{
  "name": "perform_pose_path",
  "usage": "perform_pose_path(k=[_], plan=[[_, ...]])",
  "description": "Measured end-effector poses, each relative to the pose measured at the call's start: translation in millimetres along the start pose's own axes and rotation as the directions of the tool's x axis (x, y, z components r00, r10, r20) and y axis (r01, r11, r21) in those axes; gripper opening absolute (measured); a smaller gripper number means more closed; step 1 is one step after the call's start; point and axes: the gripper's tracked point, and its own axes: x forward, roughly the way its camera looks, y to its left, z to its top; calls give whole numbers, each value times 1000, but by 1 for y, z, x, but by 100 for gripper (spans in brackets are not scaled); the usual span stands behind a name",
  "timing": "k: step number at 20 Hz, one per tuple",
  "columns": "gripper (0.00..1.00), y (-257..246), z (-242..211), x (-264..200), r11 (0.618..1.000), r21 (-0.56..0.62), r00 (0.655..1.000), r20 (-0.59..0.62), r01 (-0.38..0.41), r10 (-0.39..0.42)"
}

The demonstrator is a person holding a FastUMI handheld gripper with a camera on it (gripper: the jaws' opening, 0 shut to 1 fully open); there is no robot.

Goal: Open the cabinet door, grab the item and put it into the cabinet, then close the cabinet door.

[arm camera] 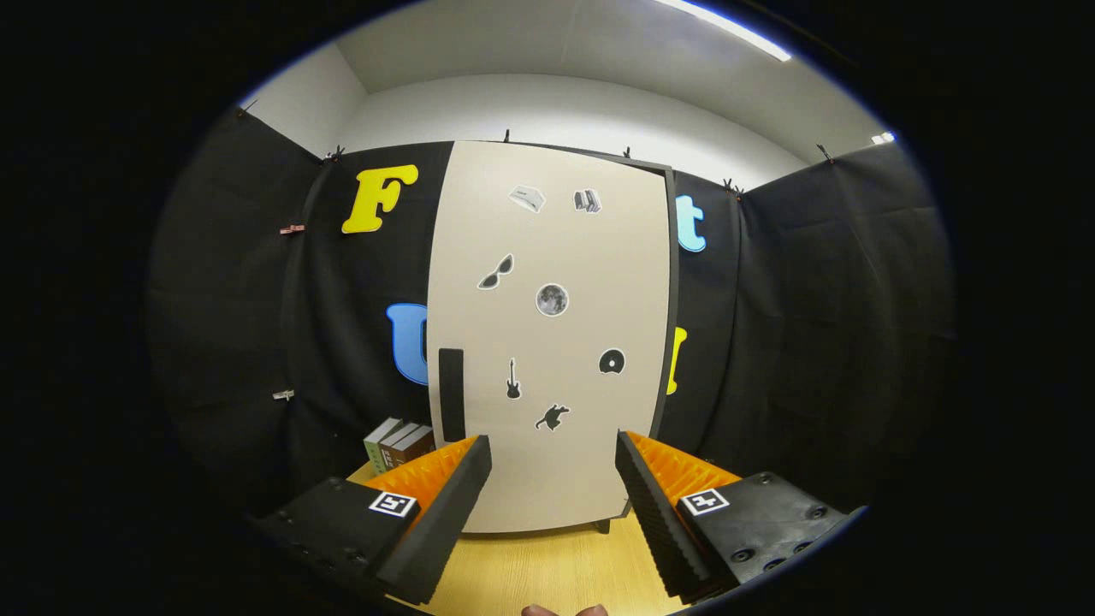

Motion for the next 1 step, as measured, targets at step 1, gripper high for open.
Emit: perform_pose_path(k=[1], plan=[[96,1,0,0,1000,2,1000,-1,-1,1]])
